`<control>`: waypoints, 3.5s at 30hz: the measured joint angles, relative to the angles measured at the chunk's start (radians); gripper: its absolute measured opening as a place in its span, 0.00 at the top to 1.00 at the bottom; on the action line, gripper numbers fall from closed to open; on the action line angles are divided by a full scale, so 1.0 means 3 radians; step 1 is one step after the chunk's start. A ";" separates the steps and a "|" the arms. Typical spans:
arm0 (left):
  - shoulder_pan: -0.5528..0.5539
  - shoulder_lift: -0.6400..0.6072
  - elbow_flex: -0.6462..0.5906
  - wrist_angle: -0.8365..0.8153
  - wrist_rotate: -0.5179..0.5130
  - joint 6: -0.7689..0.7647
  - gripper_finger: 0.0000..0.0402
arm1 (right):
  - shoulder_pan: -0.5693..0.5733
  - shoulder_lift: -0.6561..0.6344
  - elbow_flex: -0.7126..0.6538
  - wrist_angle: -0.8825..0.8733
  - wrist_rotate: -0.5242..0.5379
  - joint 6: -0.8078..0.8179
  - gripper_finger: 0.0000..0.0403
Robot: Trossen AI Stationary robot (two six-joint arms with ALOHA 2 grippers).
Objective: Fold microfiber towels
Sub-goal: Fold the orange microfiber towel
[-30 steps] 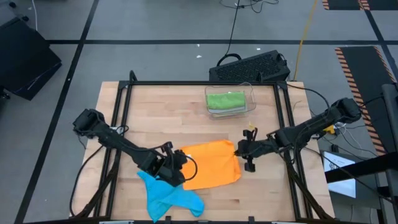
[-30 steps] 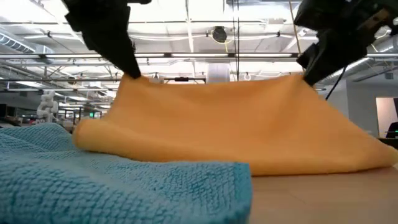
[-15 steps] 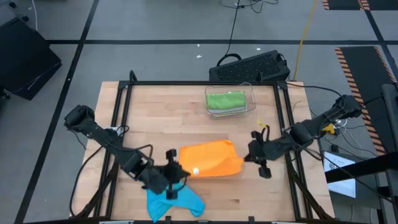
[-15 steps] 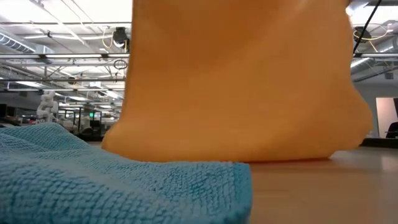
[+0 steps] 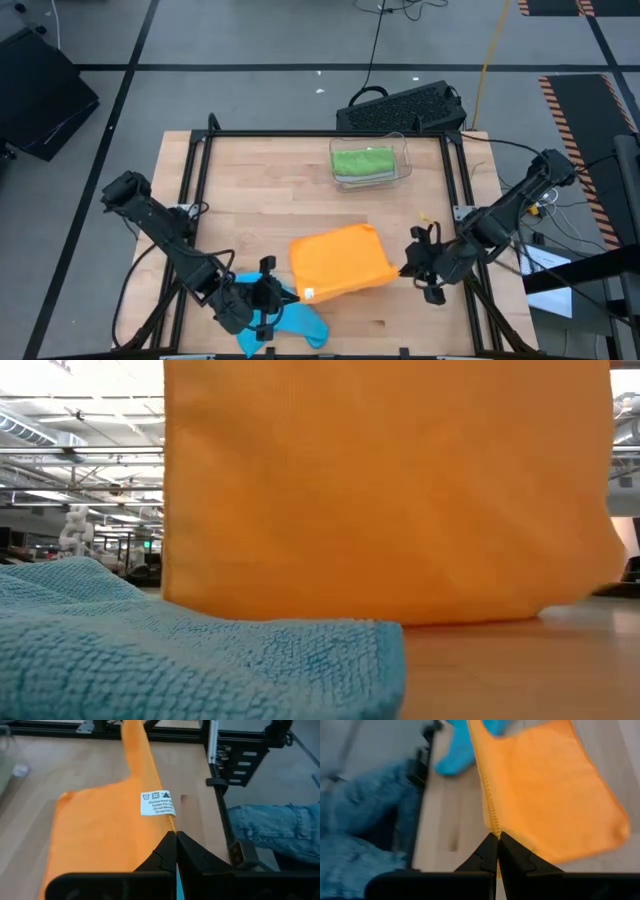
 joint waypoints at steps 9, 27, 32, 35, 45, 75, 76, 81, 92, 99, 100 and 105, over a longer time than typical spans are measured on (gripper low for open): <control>0.0209 0.0079 -0.0210 -0.0389 -0.0098 -0.0373 0.99 | -0.0213 0.0279 -0.0003 -0.0249 0.0364 -0.0225 0.99; 0.0595 0.0081 -0.0692 -0.0260 0.0127 -0.0793 0.99 | -0.0991 0.0359 -0.0845 0.0603 0.0204 -0.0941 0.99; 0.0563 0.0081 -0.0692 0.0101 0.0603 -0.0750 0.99 | -0.1080 0.0360 -0.0979 0.0789 -0.0411 -0.0983 0.99; 0.0499 0.0081 -0.0691 0.0349 0.0823 -0.0569 0.99 | -0.1079 0.0360 -0.0980 0.0778 -0.0778 -0.1057 0.99; 0.0498 0.0081 -0.0691 0.0773 0.1033 -0.0127 0.98 | -0.1080 0.0314 -0.0982 0.0707 -0.1856 -0.1169 0.99; 0.1062 0.0351 -0.0688 -0.0461 0.0751 -0.0729 0.92 | -0.2255 0.0738 -0.0921 0.0975 -0.0782 -0.1675 0.91; 0.1060 0.0351 -0.0688 -0.0461 0.0800 -0.0730 0.90 | -0.2255 0.0687 -0.0921 0.0930 -0.0753 -0.1668 0.87; 0.1050 0.0281 -0.0687 -0.0475 0.0954 -0.0740 0.74 | -0.2194 0.0355 -0.0918 0.0801 -0.0693 -0.1512 0.69; 0.0820 0.0477 -0.0745 0.0607 0.0535 -0.0024 0.64 | -0.1481 0.0274 -0.1854 0.3205 -0.0807 -0.1411 0.69; 0.0843 0.0987 -0.0740 0.0537 0.0475 -0.0276 0.64 | -0.1376 0.0793 -0.2425 0.4714 -0.0796 -0.1500 0.88; 0.0850 0.1019 -0.0753 0.0461 0.0449 -0.0344 0.64 | -0.1376 0.0890 -0.2425 0.4789 -0.0790 -0.1510 0.90; 0.0878 0.1044 -0.0730 0.0168 0.0292 -0.0438 0.64 | -0.1376 0.1293 -0.2431 0.4876 -0.0790 -0.1677 0.99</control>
